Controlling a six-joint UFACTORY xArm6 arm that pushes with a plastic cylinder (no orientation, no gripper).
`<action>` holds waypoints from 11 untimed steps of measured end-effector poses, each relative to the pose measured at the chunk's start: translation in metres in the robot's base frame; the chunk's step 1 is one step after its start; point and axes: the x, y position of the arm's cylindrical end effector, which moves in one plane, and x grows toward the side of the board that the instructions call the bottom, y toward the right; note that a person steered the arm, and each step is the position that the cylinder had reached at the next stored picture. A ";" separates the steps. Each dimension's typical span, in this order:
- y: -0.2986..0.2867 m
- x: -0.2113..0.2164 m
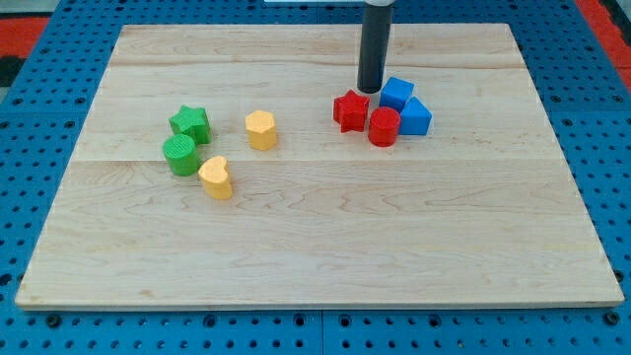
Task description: Move the red star and the red circle below the blue triangle
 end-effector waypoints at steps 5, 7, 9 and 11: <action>-0.040 0.042; -0.014 0.065; 0.005 0.083; 0.014 0.084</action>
